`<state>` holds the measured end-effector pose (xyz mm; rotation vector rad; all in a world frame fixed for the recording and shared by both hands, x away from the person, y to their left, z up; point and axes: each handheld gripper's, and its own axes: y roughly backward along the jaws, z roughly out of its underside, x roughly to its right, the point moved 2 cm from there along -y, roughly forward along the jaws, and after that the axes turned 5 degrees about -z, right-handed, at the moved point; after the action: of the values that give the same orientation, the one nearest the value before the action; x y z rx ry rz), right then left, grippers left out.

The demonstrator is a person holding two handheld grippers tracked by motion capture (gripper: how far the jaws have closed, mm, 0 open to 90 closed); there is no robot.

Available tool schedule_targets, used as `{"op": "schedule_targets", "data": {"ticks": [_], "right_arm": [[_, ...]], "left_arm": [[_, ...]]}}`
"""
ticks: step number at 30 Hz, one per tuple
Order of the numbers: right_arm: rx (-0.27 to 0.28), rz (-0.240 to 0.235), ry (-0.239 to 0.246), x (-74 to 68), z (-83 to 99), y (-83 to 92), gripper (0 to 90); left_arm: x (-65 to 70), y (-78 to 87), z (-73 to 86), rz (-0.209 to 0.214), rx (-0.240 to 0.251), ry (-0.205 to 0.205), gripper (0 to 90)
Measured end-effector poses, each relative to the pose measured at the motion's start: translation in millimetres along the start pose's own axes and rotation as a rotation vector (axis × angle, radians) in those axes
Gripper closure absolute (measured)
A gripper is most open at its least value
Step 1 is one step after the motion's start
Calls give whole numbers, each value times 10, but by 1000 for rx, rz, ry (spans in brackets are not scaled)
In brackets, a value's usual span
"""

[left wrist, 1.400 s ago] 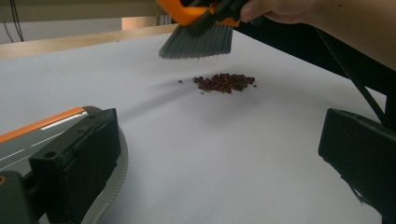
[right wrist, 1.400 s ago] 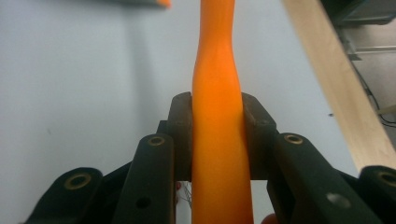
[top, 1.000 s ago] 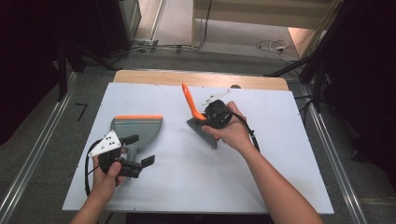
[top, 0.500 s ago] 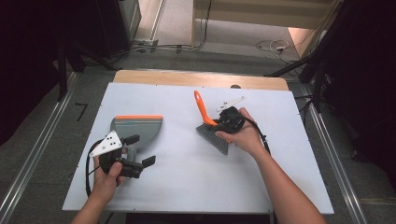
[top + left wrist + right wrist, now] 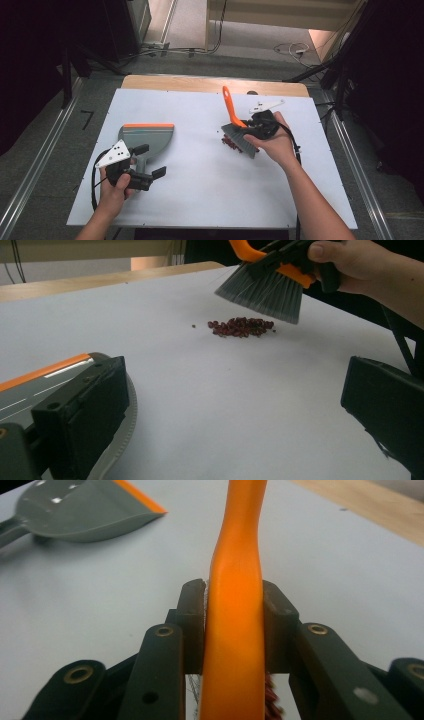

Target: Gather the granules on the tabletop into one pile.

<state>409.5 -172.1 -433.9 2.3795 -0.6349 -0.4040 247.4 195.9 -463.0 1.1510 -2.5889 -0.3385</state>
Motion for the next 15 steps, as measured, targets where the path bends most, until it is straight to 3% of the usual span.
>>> {"op": "schedule_targets", "data": {"ticks": [4,9,13,15], "right_arm": [[21,137,-81,122,145,198,658],[-11,302,-178,298,384,316,653],[-48,377,-240,390,500,268,653],[-52,385,-269,404,514,219,653]], "left_arm": [[2,-8,-1,2,-1,-2,0],[8,-18,-3,-1,-4,-4,0],[15,-29,-5,4,-2,-5,0],[17,-31,-5,2,-5,-5,0]]}}
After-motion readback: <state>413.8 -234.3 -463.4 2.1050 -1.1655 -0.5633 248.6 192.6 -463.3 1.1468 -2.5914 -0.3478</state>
